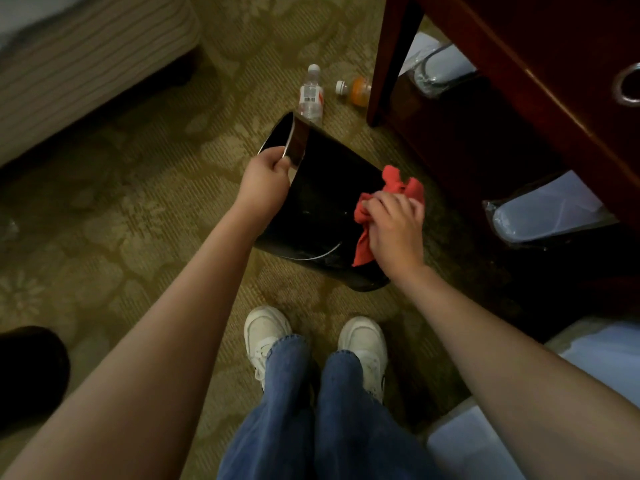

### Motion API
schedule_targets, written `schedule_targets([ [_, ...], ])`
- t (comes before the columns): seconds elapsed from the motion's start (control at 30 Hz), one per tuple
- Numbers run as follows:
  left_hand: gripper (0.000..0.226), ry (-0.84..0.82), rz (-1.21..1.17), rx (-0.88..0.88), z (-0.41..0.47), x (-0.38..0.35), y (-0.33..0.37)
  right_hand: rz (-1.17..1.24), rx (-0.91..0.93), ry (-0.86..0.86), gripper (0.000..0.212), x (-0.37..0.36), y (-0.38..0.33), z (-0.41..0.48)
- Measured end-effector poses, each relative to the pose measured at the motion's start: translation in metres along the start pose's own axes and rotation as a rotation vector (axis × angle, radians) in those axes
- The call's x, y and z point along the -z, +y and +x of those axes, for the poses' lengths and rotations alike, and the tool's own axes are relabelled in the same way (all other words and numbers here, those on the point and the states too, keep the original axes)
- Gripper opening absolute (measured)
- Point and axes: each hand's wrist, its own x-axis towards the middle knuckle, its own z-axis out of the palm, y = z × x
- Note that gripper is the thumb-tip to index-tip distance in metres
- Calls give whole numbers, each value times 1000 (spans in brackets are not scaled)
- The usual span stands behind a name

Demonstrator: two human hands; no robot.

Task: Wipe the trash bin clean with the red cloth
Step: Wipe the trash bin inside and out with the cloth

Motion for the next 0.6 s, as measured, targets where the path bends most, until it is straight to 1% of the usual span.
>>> schedule_targets([
  [0.07, 30, 2, 25, -8, 1, -4, 5, 52, 24, 19, 21, 4, -17, 12],
  [0.17, 26, -20, 60, -78, 2, -11, 10, 125, 85, 61, 25, 7, -54, 48],
  [0.23, 23, -29, 69, -93, 1, -13, 12, 148, 100, 72, 26, 8, -64, 59],
  [0.33, 24, -38, 88, -95, 1, -14, 12, 132, 131, 51, 28, 5, -41, 42],
  [0.47, 28, -45, 84, -71, -1, -13, 9, 39, 71, -15, 23, 8, -1, 4],
  [0.53, 28, -31, 80, -74, -1, -12, 9, 19, 42, -24, 19, 11, 4, 0],
  [0.6, 27, -6, 71, -75, 0, -12, 9, 45, 43, -5, 18, 13, -10, 9],
])
